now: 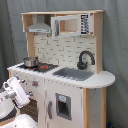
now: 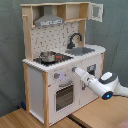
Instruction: Play with the kitchen
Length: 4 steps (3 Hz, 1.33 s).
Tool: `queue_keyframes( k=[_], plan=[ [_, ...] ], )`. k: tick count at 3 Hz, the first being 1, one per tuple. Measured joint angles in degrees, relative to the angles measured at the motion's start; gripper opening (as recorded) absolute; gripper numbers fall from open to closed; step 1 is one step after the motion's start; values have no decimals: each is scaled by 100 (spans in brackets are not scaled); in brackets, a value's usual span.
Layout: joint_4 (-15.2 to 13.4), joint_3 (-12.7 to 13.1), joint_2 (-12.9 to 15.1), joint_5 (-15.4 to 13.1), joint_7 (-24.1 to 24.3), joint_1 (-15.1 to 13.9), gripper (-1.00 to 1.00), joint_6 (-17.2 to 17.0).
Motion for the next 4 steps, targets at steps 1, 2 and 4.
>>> queue_keyframes(
  k=[1,2,4],
  plan=[
    [-48,-32,-33,-46,1,-305,100,524],
    [-49,-169,-35,-56,-2,-587,100,1076],
    [-53,-381,-53,-118,-87,-1061,100,2095]
  ],
)
